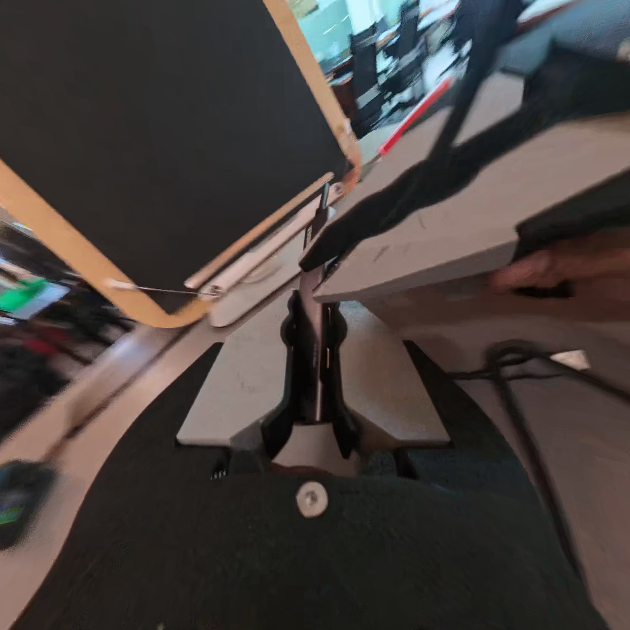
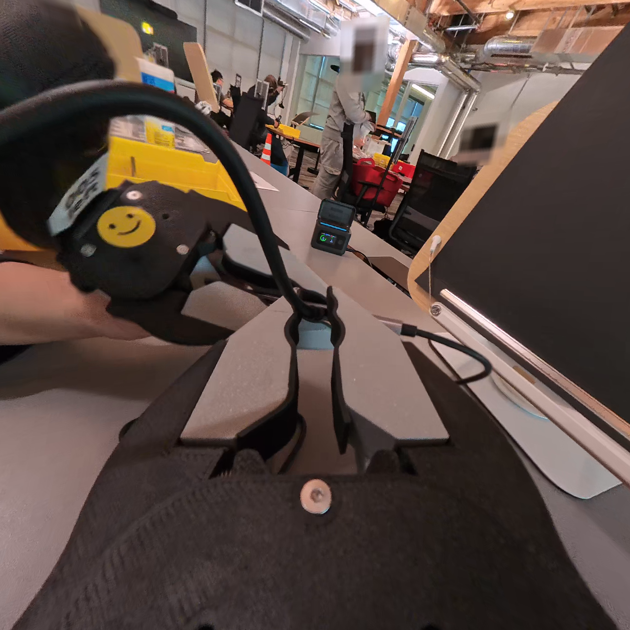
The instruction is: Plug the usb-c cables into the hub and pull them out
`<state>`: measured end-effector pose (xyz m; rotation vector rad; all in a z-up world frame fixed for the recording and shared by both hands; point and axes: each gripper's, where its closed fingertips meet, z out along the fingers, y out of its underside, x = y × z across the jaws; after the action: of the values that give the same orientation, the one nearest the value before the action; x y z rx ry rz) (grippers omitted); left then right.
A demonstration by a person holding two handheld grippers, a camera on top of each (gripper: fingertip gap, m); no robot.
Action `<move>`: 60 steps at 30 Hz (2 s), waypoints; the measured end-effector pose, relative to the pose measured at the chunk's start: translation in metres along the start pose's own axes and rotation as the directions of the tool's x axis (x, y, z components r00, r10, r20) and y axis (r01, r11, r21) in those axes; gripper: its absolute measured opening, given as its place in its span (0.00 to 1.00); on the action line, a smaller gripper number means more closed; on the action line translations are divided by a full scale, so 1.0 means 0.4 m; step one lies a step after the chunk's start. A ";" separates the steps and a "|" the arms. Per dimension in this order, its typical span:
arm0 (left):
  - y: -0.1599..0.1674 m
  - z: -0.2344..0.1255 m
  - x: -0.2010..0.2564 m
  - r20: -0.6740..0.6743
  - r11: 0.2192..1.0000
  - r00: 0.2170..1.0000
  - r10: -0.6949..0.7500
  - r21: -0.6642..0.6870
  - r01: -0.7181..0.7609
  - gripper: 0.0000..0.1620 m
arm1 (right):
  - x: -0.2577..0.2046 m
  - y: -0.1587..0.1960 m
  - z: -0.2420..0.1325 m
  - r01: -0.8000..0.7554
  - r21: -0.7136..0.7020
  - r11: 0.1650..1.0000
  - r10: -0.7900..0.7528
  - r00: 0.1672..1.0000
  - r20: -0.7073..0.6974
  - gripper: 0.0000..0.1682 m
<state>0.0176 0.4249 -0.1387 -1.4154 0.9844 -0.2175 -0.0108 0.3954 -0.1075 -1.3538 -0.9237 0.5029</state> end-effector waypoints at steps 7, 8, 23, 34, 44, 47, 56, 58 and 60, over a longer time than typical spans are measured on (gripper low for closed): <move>0.020 -0.002 -0.047 0.139 0.980 0.970 0.199 -0.043 -0.195 0.04 | 0.007 -0.003 -0.007 -0.185 0.027 0.982 0.183 0.981 0.062 0.06; 0.023 -0.002 -0.054 0.147 0.981 0.970 0.195 -0.048 -0.190 0.04 | 0.007 -0.001 -0.006 -0.196 0.026 0.980 0.194 0.979 0.063 0.04; 0.030 0.014 0.006 0.090 0.965 0.962 0.258 -0.066 -0.253 0.03 | 0.003 0.023 0.010 0.035 -0.048 0.998 -0.038 0.997 -0.065 0.06; 0.043 0.019 0.049 -0.048 0.993 0.993 0.105 -0.041 -0.107 0.03 | 0.014 0.035 0.004 -0.066 -0.054 0.996 0.065 0.997 -0.029 0.05; 0.059 0.021 0.039 0.007 0.975 0.978 0.210 -0.076 -0.209 0.03 | 0.014 0.045 0.005 -0.145 -0.053 0.988 0.146 0.989 0.009 0.06; 0.045 0.014 0.053 -0.111 0.996 0.991 -0.069 -0.056 0.063 0.04 | 0.049 0.037 -0.009 -0.273 -0.009 0.962 0.273 0.962 -0.007 0.06; -0.037 -0.077 0.105 -0.649 0.706 0.436 -0.624 -0.229 0.670 0.15 | 0.048 -0.057 -0.066 -0.430 0.166 0.888 0.380 0.887 0.262 0.05; -0.037 -0.079 0.115 -0.656 0.722 0.447 -0.608 -0.224 0.654 0.17 | 0.012 -0.078 -0.072 -0.406 0.170 0.898 0.332 0.878 0.346 0.05; -0.068 -0.116 0.149 -0.740 0.738 0.380 -0.556 -0.229 0.634 0.20 | -0.024 -0.091 -0.080 -0.351 0.174 0.920 0.259 0.878 0.403 0.05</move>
<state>0.0336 0.3464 -0.1340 -1.5589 1.0544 -1.5467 0.0020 0.3619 -0.0736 -1.2028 -0.9166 1.1170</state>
